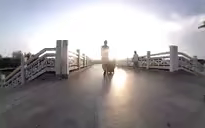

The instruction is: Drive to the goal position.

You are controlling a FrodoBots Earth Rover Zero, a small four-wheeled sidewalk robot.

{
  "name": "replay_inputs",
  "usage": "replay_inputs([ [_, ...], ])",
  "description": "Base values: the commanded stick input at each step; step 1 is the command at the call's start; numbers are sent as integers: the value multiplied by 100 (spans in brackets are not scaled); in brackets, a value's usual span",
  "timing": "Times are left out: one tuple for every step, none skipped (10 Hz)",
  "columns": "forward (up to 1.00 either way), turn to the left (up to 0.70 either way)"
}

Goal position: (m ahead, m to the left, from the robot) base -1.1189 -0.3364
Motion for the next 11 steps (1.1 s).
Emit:
replay_inputs([
  [45, 0],
  [45, 0],
  [45, 0],
  [45, 0],
  [45, 0],
  [45, 0],
  [45, 0],
  [45, 0],
  [45, 0],
  [45, 0],
  [45, 0],
])
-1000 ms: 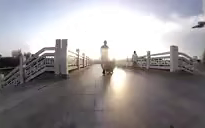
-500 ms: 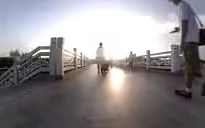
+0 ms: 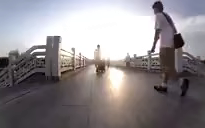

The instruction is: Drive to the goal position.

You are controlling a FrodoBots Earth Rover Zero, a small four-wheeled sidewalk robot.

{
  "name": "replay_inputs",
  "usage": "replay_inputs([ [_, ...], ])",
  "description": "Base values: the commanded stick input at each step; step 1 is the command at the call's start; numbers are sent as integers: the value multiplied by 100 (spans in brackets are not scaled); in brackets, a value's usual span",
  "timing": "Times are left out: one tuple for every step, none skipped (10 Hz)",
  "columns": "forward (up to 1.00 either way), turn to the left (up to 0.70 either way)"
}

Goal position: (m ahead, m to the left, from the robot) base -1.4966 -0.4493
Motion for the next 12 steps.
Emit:
replay_inputs([
  [45, 0],
  [45, 0],
  [45, 0],
  [45, 0],
  [45, 0],
  [45, 0],
  [45, 0],
  [45, 0],
  [45, 0],
  [45, 0],
  [45, 0],
  [45, 0],
])
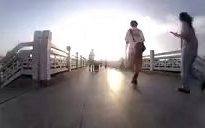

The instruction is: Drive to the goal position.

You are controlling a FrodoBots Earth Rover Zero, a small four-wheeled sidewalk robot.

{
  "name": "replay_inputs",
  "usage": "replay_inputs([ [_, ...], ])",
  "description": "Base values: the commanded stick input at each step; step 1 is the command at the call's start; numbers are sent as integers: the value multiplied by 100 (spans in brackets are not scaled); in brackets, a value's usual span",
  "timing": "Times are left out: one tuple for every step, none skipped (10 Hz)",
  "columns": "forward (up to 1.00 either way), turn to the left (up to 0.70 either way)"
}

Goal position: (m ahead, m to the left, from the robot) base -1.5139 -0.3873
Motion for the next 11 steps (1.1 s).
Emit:
replay_inputs([
  [45, 0],
  [45, 0],
  [45, 0],
  [45, 0],
  [45, 0],
  [45, 0],
  [45, 0],
  [45, 0],
  [45, 0],
  [45, 0],
  [45, 0],
])
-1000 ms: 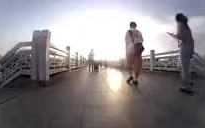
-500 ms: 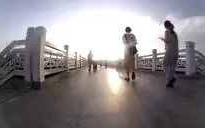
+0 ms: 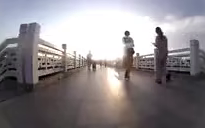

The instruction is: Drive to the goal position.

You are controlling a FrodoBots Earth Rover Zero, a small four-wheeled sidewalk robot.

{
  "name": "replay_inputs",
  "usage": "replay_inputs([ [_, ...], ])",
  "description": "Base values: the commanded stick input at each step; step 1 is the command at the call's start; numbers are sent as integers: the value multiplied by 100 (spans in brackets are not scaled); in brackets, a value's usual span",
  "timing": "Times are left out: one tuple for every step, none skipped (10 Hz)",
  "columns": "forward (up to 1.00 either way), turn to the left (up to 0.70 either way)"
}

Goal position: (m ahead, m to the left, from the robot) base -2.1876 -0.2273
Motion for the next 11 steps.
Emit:
replay_inputs([
  [45, 0],
  [45, 0],
  [45, 0],
  [45, 0],
  [45, 0],
  [45, 0],
  [45, 0],
  [45, 0],
  [45, 0],
  [45, 0],
  [45, 0],
])
